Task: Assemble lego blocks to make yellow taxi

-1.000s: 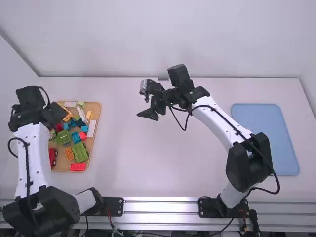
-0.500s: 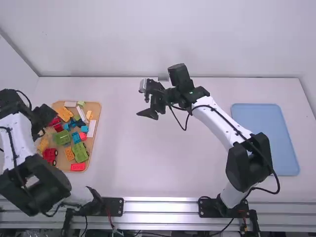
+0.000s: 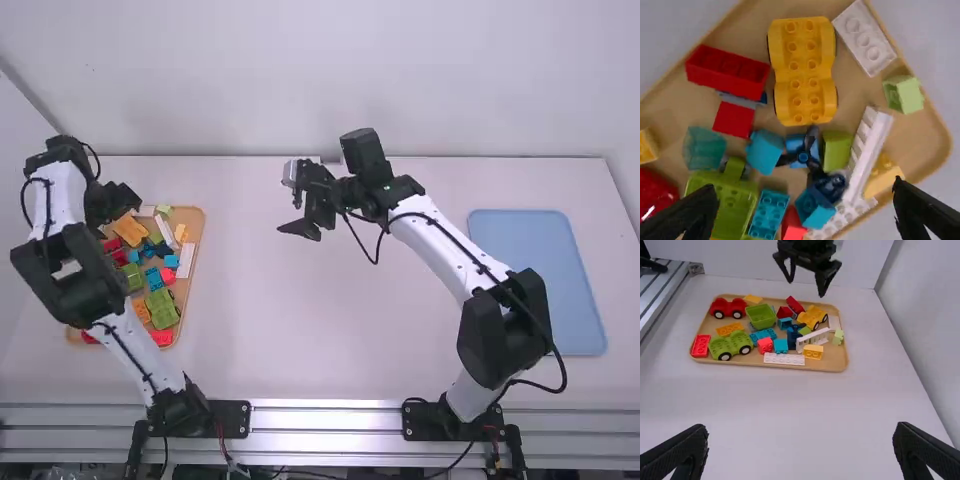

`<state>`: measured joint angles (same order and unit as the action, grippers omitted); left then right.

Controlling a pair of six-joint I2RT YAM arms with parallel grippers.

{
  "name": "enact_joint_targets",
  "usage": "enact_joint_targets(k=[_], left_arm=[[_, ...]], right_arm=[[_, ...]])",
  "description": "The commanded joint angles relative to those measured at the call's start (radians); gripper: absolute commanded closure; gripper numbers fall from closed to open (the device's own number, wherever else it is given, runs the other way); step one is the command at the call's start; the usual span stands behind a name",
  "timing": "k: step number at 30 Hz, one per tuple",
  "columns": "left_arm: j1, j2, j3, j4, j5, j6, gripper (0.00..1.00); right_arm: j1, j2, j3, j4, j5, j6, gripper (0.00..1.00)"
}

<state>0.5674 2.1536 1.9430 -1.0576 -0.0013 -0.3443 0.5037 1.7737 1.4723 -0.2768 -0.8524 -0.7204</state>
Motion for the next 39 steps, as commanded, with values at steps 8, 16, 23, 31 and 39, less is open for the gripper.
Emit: enact_joint_targets(k=[8, 16, 23, 31, 39], left_arm=[[0.014, 0.159, 0.025, 0.091, -0.016, -0.002, 0.29], [0.014, 0.162, -0.016, 0.157, -0.015, -0.007, 0.24], [-0.007, 0.162, -0.049, 0.19, -0.015, -0.017, 0.27], [-0.001, 0.163, -0.093, 0.23, -0.022, -0.033, 0.25], [-0.001, 0.163, -0.133, 0.285, -0.014, -0.025, 0.26]], right_arm=[[0.002, 0.012, 0.031, 0.01, 0.0, 0.04, 0.01], [0.002, 0.012, 0.031, 0.009, -0.002, 0.043, 0.01], [0.002, 0.012, 0.031, 0.008, -0.003, 0.043, 0.02], [0.002, 0.012, 0.028, 0.005, -0.003, 0.043, 0.02], [0.002, 0.012, 0.017, 0.016, -0.004, 0.039, 0.01]])
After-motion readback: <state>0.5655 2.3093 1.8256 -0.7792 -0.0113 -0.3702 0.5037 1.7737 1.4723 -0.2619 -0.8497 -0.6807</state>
